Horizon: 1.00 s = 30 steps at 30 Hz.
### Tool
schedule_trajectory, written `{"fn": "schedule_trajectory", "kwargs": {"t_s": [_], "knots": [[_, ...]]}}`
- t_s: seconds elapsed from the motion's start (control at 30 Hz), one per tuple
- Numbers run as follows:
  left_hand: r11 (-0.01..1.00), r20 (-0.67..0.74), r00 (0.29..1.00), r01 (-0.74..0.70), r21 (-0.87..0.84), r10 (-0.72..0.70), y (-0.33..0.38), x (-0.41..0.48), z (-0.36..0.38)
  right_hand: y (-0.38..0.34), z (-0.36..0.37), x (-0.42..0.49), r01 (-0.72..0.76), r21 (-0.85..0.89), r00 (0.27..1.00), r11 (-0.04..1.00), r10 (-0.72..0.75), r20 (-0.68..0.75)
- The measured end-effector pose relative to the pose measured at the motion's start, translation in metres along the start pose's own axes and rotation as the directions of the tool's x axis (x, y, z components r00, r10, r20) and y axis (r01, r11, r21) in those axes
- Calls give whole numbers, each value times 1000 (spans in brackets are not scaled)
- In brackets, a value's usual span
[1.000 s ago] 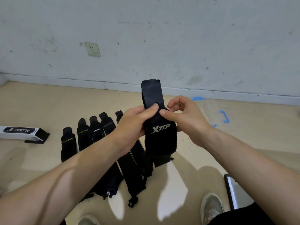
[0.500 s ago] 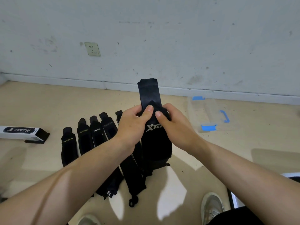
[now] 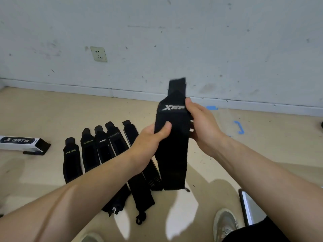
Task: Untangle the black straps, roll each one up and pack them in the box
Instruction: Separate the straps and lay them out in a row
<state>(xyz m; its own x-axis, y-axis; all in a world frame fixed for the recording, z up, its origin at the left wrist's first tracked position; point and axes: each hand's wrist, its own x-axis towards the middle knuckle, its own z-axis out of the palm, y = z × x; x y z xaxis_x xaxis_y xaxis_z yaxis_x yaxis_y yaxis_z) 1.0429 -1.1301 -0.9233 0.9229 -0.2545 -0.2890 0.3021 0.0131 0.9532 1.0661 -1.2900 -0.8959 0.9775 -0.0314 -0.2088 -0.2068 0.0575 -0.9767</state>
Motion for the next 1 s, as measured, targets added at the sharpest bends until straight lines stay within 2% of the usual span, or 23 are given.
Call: {"fn": "schedule_trajectory", "kwargs": {"t_s": [0.1,0.2,0.23,0.3,0.4,0.57,0.63,0.7,0.87,1.0], "knots": [[988,-74,997,1,-152,-12,12,6,-9,10,7,-9,-68,-99,983,993,84,165],[949,-196,976,25,-315,-91,25,11,-21,21,9,-18,-66,-164,925,984,122,359],[933,-230,965,38,-358,-128,28,11,-23,25,10,-19,-45,-198,915,979,120,385],[904,-263,947,57,-424,-183,30,12,-25,32,12,-18,27,-278,918,960,86,386],[886,-233,954,64,-460,-189,29,9,-23,40,20,-16,64,-332,946,941,48,321],[949,-109,994,-55,-311,22,23,4,-20,29,24,-12,170,-324,980,931,-124,158],[952,-94,995,-58,-302,31,17,2,-13,24,22,-10,186,-364,982,913,-159,101],[940,-125,992,-43,-338,0,15,0,-9,24,23,-11,164,-411,986,897,-134,100],[904,-276,954,-15,-428,-115,20,9,-22,31,22,-14,53,-364,980,930,22,200],[918,-297,954,-82,-388,-40,16,15,-29,31,18,-10,115,-398,975,910,-28,218]]}}
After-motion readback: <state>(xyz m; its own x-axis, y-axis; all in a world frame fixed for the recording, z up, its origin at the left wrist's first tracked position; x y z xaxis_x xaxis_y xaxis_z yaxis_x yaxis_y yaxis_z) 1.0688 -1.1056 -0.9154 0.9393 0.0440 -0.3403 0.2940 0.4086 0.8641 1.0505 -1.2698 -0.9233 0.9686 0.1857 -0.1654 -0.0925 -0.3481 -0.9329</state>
